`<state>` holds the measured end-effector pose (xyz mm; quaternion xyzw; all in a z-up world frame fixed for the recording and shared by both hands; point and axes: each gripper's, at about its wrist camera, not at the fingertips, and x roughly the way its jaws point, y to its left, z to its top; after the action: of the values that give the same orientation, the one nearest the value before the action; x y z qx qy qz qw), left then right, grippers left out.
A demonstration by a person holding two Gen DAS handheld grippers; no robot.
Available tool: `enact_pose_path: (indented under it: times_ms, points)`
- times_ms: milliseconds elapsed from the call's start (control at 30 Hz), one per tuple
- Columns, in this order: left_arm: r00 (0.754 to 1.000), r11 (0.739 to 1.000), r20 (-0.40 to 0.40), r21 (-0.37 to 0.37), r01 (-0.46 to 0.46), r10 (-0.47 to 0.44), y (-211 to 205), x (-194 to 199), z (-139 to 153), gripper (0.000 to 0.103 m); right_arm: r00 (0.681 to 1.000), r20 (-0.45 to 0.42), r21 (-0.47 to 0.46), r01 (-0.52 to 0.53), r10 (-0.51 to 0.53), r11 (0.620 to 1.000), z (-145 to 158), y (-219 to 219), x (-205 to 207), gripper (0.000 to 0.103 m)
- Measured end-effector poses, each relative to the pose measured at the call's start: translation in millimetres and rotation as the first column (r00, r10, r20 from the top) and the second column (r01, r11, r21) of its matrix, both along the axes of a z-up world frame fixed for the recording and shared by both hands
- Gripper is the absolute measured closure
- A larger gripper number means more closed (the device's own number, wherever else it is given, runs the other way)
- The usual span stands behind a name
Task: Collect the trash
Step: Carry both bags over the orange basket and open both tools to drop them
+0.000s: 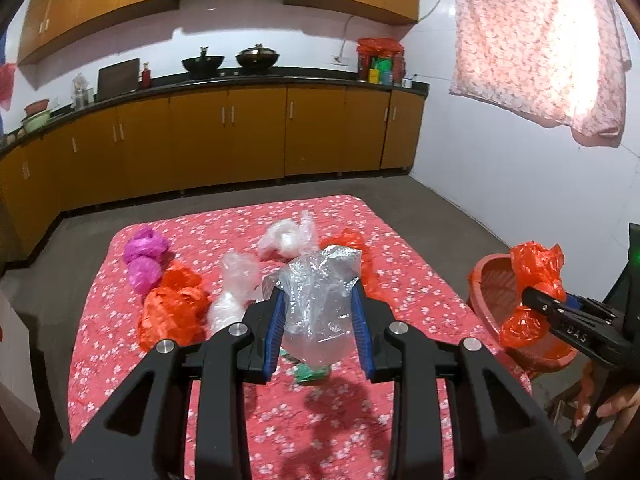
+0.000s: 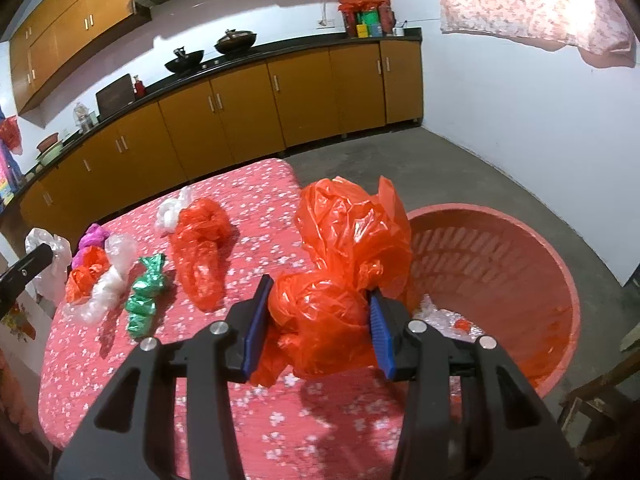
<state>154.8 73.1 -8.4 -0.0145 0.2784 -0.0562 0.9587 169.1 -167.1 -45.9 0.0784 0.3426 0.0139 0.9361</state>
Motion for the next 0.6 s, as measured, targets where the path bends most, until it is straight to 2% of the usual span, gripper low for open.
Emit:
enact_pose_path:
  times_ms: [300,600]
  points:
    - [0.995,0.995,0.004,-0.005,0.099,-0.099,-41,12,3,0.072,0.997,0.001,-0.029,0.076,-0.076,0.997,1,-41,-3,0.059]
    - [0.975,0.975,0.001,-0.007,0.221,-0.221,-99,25,0,0.072,0.983,0.001,-0.038,0.185,-0.185,0.982,-3,-92,-11,0.059]
